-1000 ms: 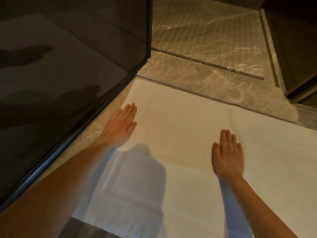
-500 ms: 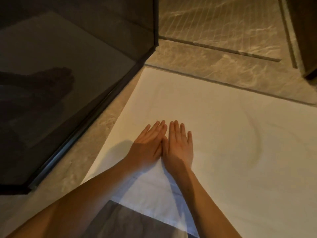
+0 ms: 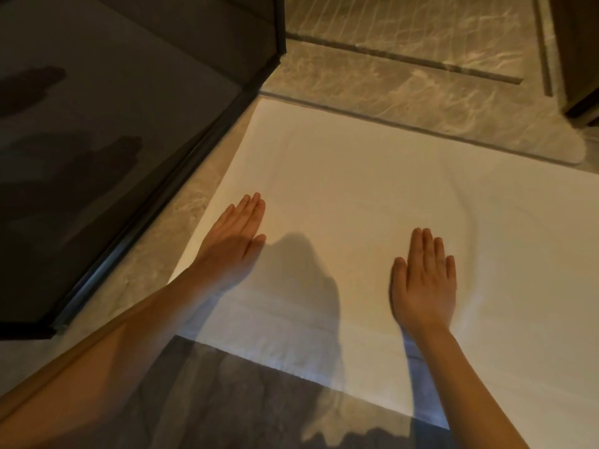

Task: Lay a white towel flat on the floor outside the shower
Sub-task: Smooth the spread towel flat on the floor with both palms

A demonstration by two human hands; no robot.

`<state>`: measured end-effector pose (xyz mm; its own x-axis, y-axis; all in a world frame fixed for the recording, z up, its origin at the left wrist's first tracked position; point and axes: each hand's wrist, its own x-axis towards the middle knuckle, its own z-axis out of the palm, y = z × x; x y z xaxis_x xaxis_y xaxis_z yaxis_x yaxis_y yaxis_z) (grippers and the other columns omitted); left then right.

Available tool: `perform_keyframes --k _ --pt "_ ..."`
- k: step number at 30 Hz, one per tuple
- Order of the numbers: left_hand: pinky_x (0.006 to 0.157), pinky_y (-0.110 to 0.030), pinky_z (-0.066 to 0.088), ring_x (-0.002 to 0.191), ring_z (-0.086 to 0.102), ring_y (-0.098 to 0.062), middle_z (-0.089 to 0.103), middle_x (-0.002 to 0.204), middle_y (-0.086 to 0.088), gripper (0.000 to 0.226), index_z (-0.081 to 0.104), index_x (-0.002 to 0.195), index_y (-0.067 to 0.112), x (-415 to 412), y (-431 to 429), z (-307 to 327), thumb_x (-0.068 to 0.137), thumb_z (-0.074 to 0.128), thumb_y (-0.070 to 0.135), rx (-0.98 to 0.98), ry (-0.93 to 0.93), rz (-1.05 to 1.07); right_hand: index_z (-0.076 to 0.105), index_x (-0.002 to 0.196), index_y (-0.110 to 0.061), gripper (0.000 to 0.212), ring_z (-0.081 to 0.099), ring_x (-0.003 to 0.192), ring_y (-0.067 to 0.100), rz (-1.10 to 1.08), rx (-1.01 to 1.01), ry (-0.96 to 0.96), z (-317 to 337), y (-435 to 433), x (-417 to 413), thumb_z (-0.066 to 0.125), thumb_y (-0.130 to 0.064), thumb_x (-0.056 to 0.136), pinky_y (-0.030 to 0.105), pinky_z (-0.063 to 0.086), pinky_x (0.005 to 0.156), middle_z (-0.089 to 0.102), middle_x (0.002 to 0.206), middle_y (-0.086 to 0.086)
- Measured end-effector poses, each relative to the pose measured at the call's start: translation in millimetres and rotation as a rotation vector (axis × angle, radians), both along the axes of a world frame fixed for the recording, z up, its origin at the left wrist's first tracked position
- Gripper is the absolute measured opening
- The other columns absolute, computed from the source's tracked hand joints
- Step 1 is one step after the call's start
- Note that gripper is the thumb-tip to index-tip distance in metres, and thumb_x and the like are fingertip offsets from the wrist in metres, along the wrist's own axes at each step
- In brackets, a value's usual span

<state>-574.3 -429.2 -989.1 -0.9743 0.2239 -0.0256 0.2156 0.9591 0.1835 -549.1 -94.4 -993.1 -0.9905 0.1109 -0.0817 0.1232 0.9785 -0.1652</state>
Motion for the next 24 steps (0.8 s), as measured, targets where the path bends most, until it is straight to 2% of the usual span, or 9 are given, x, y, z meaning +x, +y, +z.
perform_keyframes --k 3,6,9,11,13,15,21,24 --pt "0.121 -0.030 -0.003 0.151 0.003 -0.016 0.005 0.164 -0.005 0.063 0.009 0.156 0.012 32.5 17.9 4.4 0.101 0.015 0.041 -0.008 -0.012 -0.044 0.011 0.156 -0.007 0.067 0.006 0.151 0.027 -0.060 -0.049 0.006 8.0 -17.7 3.4 0.015 -0.039 0.097 0.045 0.005 0.122 0.010 0.164 0.010" --pt "0.120 -0.030 -0.007 0.150 -0.001 -0.014 0.003 0.164 -0.003 0.061 0.005 0.156 0.014 81.1 42.0 -0.7 0.104 0.017 0.043 -0.022 -0.034 -0.204 0.025 0.152 -0.001 0.064 0.018 0.148 0.033 0.096 -0.140 0.056 13.4 -79.5 27.1 0.027 -0.033 0.096 0.047 0.012 0.121 0.024 0.159 0.017" --pt "0.121 -0.034 0.002 0.150 0.005 -0.016 0.010 0.162 -0.007 0.058 0.013 0.154 0.009 92.1 48.8 -8.2 0.104 0.024 0.036 -0.041 -0.048 -0.245 0.018 0.155 -0.010 0.063 0.007 0.151 0.024 0.208 -0.225 0.021 9.5 -141.7 47.4 0.011 -0.037 0.098 0.040 0.002 0.122 0.016 0.163 0.008" --pt "0.122 -0.034 0.002 0.150 0.001 -0.015 0.005 0.163 -0.005 0.058 0.009 0.154 0.009 87.9 42.2 -7.6 0.104 0.022 0.036 -0.062 -0.056 -0.227 0.008 0.156 -0.013 0.063 -0.003 0.151 0.021 0.240 -0.182 -0.009 5.0 -152.5 50.3 0.004 -0.040 0.099 0.037 -0.007 0.121 0.006 0.164 0.004" --pt "0.122 -0.033 -0.003 0.150 -0.006 -0.012 -0.002 0.163 -0.003 0.061 0.002 0.155 0.013 88.6 27.6 -8.7 0.103 0.014 0.043 -0.079 -0.072 -0.180 0.009 0.157 -0.015 0.060 -0.001 0.152 0.020 0.267 -0.147 -0.002 1.6 -140.9 52.9 0.015 -0.040 0.102 0.038 -0.005 0.122 0.007 0.164 0.003" --pt "0.121 -0.030 -0.006 0.150 -0.006 -0.013 -0.004 0.164 -0.003 0.063 0.000 0.156 0.013 90.8 5.9 -9.7 0.103 0.014 0.045 -0.089 -0.069 -0.127 0.014 0.157 -0.017 0.061 0.004 0.152 0.020 0.258 -0.145 0.000 1.9 -118.4 58.8 0.022 -0.040 0.102 0.039 0.000 0.122 0.012 0.164 0.001" --pt "0.121 -0.032 -0.002 0.151 0.000 -0.016 -0.006 0.165 -0.002 0.064 0.000 0.156 0.014 89.6 -27.2 -14.6 0.103 0.018 0.045 -0.088 -0.050 -0.060 -0.001 0.157 -0.020 0.066 -0.008 0.151 0.013 0.041 -0.056 -0.021 -0.9 -31.2 81.8 0.005 -0.050 0.099 0.037 -0.002 0.123 -0.003 0.164 -0.004" --pt "0.121 -0.029 -0.004 0.151 0.001 -0.015 0.000 0.165 -0.004 0.065 0.004 0.156 0.013 89.8 -22.9 -11.2 0.102 0.020 0.045 -0.090 -0.046 -0.024 -0.003 0.156 -0.018 0.064 -0.008 0.151 0.014 -0.036 -0.059 -0.021 2.2 -13.6 82.9 0.009 -0.046 0.100 0.039 -0.001 0.123 -0.004 0.164 -0.002"
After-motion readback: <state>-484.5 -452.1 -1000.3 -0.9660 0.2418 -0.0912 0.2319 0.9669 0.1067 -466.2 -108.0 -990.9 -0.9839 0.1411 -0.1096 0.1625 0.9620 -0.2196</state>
